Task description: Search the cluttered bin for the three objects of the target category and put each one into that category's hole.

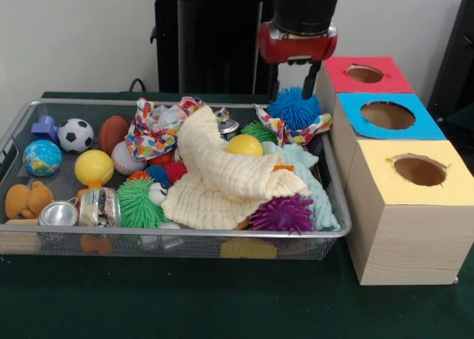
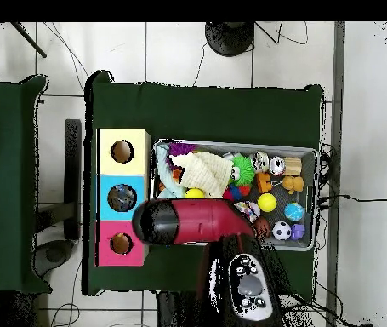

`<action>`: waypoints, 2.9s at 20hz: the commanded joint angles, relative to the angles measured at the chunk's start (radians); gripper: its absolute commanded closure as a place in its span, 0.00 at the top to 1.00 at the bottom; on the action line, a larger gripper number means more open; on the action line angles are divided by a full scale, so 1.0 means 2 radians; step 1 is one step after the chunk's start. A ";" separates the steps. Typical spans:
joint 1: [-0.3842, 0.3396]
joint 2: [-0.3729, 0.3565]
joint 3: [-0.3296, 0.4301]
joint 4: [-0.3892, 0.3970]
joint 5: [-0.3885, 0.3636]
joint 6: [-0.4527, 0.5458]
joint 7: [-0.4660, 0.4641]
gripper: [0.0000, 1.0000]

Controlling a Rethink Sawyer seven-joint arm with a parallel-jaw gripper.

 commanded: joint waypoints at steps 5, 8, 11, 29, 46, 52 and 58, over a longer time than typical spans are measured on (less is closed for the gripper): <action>-0.098 0.031 0.130 -0.043 -0.101 -0.003 -0.139 1.00; -0.126 0.020 0.156 -0.033 -0.108 0.012 -0.142 1.00; -0.142 0.021 0.171 -0.030 -0.127 0.013 -0.137 1.00; -0.225 0.064 0.254 -0.042 -0.240 0.024 -0.195 1.00; -0.244 0.140 0.255 -0.059 -0.355 -0.018 -0.160 1.00; -0.240 0.154 0.252 -0.078 -0.380 -0.027 -0.154 1.00; -0.239 0.155 0.253 -0.086 -0.398 -0.037 -0.141 0.00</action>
